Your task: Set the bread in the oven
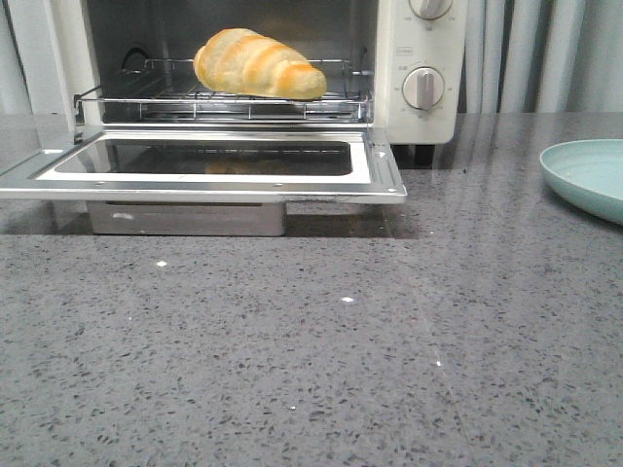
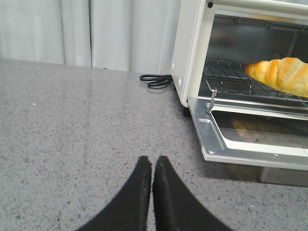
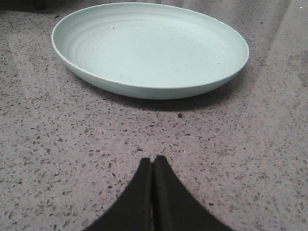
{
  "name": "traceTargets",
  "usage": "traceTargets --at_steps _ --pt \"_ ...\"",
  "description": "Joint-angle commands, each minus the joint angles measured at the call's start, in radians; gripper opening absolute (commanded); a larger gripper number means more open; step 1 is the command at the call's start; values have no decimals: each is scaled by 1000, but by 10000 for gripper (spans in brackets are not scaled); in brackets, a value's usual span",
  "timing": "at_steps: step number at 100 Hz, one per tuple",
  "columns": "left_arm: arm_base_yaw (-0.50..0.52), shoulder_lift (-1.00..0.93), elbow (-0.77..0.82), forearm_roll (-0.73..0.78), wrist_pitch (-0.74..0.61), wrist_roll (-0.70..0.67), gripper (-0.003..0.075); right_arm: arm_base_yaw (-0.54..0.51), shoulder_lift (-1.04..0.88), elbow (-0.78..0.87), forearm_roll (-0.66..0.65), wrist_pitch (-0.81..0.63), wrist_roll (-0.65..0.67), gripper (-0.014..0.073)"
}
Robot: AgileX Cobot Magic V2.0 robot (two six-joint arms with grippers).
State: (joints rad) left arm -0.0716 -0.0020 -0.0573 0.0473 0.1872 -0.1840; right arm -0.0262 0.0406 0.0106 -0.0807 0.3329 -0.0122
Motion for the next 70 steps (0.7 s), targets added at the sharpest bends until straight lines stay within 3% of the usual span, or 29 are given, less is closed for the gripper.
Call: traceTargets --at_steps 1,40,70 --pt "2 -29 1 -28 -87 -6 -21 -8 7 25 6 -36 -11 -68" --pt "2 -27 80 -38 -89 -6 -22 -8 7 25 6 -36 -11 -68" --pt "2 -27 80 -29 61 28 -21 -8 7 25 6 -36 -11 -68"
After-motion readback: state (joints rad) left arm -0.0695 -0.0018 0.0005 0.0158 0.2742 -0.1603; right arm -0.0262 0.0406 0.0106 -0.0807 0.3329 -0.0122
